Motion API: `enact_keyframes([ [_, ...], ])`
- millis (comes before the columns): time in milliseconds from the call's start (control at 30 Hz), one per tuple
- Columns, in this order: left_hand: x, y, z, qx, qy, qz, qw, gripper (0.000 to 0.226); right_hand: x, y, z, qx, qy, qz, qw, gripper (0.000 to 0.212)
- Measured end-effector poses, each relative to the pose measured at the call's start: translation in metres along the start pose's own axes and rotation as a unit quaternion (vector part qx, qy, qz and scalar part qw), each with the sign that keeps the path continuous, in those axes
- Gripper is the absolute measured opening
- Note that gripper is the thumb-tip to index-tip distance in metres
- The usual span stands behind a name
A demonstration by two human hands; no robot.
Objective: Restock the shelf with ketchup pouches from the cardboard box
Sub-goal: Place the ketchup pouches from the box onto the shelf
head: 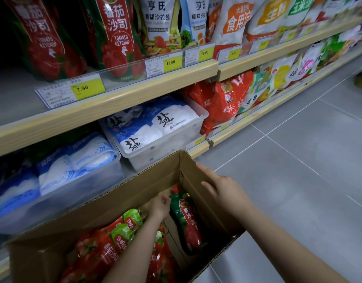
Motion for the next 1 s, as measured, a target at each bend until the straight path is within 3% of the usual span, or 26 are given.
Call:
enact_keyframes([
  [167,0.033,-0.043,-0.041,-0.106,-0.115,-0.054,0.986,0.015,0.005,-0.005,0.009,0.009,-0.004,0.002,1.000,0.058],
  [433,0.079,-0.120,-0.103,-0.223,-0.046,-0.062,0.972,0.022,0.013,-0.015,0.030,0.004,0.012,0.008,1.000,0.058],
  [533,0.101,-0.149,-0.125,-0.244,-0.045,-0.051,0.967,0.016,0.032,-0.017,0.057,0.046,0.084,-0.009,0.995,0.060],
  [600,0.112,-0.168,-0.142,-0.263,-0.069,-0.034,0.962,0.012,0.042,-0.016,0.082,0.075,0.216,0.017,0.973,0.055],
  [700,0.122,-0.198,-0.166,-0.294,-0.094,-0.016,0.951,0.014,0.057,-0.016,0.111,0.081,0.412,0.038,0.907,0.017],
  [833,0.139,-0.222,-0.173,-0.308,-0.116,-0.025,0.944,0.008,0.082,-0.020,0.127,0.066,0.455,0.007,0.888,0.018],
  [933,0.127,-0.217,-0.155,-0.270,-0.036,0.025,0.962,0.055,0.098,-0.020,0.139,0.077,0.465,0.000,0.882,0.021],
  [1000,0.110,-0.213,-0.140,-0.248,0.013,0.052,0.967,0.066,0.109,-0.020,0.151,0.089,0.459,-0.012,0.884,0.023],
])
Point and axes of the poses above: each hand's wrist, its own y-axis towards the middle knuckle, its own x-axis out of the back of the hand, z = x × y, the point moved 10 cm from there along y, towards the middle knuckle, and after that the axes turned 13 degrees about z, right-handed, at the moved point
